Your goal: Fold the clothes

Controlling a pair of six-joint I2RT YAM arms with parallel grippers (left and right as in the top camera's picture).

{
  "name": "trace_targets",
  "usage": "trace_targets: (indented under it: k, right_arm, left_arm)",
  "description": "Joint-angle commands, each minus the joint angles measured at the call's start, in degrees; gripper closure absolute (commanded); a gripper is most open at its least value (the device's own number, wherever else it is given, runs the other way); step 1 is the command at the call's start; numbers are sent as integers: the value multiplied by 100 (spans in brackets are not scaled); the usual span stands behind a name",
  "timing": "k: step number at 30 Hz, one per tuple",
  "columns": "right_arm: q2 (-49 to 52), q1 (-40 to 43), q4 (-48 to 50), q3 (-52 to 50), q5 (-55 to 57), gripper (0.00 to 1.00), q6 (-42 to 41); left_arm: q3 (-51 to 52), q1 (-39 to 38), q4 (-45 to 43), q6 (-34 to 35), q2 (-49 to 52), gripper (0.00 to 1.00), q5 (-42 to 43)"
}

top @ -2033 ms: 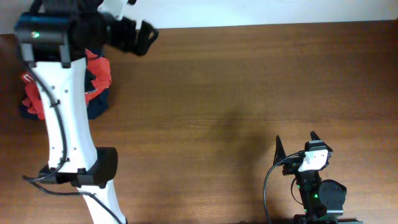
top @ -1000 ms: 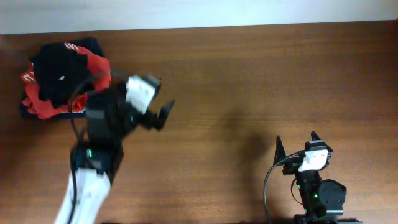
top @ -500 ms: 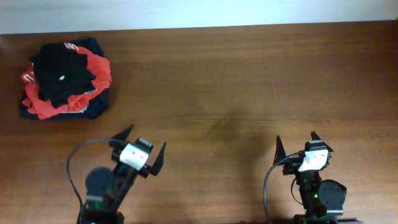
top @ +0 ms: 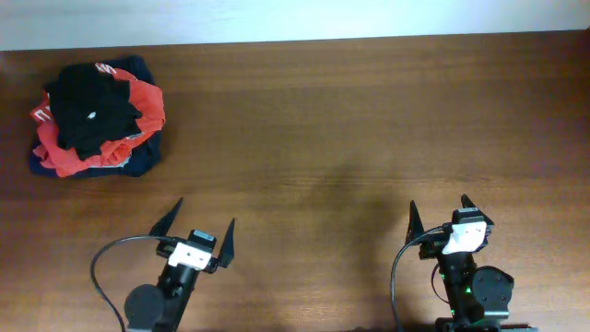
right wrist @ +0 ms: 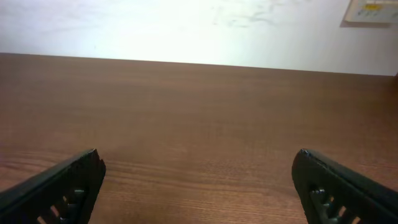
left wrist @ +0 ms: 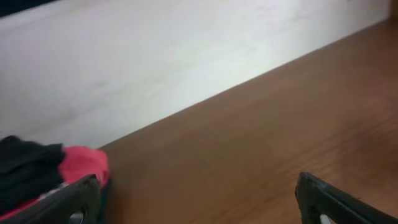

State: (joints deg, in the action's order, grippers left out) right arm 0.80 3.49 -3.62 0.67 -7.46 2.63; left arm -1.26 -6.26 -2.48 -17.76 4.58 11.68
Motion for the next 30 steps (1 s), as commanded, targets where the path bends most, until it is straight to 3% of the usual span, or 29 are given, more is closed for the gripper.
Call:
trace_targets:
  k: [1,8,30]
  right_arm:
    - [-48,-52,-28,-35,46,1,11]
    - [-48,-52,-26,-35,46,1,11]
    - [-48,-52,-28,-35,46,1,11]
  left_arm:
    - [74,173,208,22,-420,0,-190]
    - [74,345,682,118,-431,0,-243]
    - [72,354,627,188,-428,0,-210]
